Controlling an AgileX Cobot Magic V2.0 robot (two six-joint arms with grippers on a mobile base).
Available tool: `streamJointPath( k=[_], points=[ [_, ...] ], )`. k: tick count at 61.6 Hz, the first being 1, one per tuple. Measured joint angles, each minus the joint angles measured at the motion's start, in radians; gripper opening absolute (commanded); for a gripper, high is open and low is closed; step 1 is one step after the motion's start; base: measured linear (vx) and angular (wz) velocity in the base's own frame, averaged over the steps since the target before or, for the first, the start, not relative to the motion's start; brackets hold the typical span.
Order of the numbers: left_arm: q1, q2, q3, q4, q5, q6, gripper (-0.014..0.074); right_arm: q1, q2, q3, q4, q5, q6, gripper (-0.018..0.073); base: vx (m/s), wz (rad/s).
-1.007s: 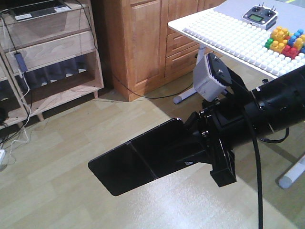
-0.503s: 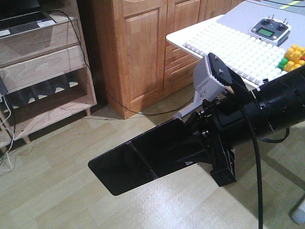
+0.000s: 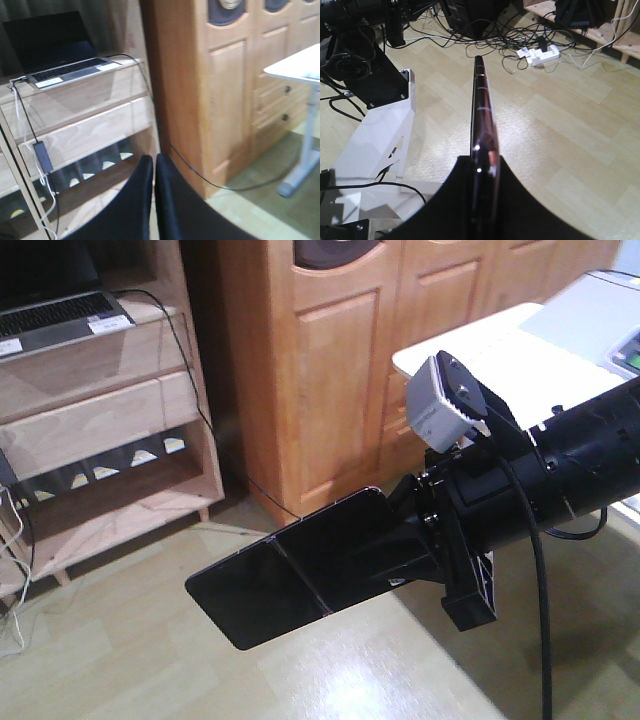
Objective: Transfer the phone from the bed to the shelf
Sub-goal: 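Approach the shelf above the laptop with the phone held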
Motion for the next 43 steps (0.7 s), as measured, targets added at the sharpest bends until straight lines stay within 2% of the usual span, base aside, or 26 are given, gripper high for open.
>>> streamJointPath(
  k=[43],
  points=[
    [0.000,0.000,0.000,0.000,0.000,0.000,0.0001,0.000,0.000,0.000,0.000,-0.001,0.000,-0.0003,0.41,0.27]
  ],
)
